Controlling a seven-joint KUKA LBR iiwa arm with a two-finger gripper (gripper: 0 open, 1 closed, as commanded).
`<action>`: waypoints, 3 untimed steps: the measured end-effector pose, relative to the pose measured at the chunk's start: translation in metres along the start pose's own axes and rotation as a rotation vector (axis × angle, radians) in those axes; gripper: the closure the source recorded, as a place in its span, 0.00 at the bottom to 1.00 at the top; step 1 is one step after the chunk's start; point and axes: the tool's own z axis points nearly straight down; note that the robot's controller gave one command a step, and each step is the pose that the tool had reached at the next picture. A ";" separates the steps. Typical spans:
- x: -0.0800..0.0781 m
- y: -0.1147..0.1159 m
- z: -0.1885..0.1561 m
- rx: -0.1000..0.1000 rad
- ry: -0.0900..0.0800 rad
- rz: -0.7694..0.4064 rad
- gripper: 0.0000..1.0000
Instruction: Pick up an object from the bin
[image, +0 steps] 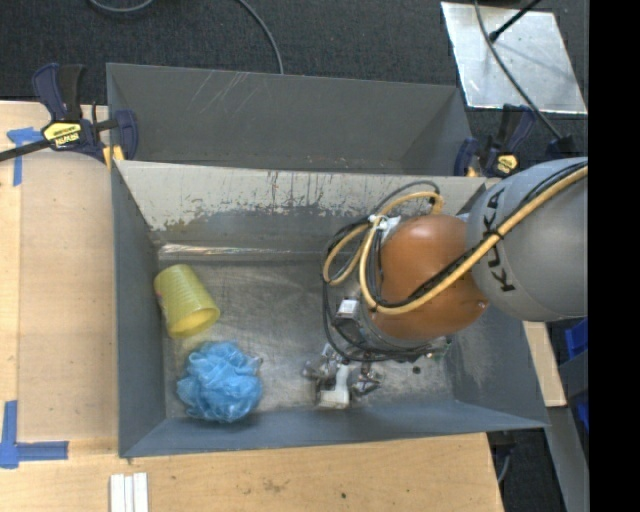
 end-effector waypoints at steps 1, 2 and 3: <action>0.000 0.000 0.000 0.000 0.000 0.000 1.00; 0.002 -0.039 0.001 -0.022 0.010 0.122 1.00; -0.019 -0.040 -0.173 -0.013 0.009 -0.098 1.00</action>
Offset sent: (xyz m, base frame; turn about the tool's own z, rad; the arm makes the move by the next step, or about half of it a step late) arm 0.0559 -0.0452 -0.0015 0.2041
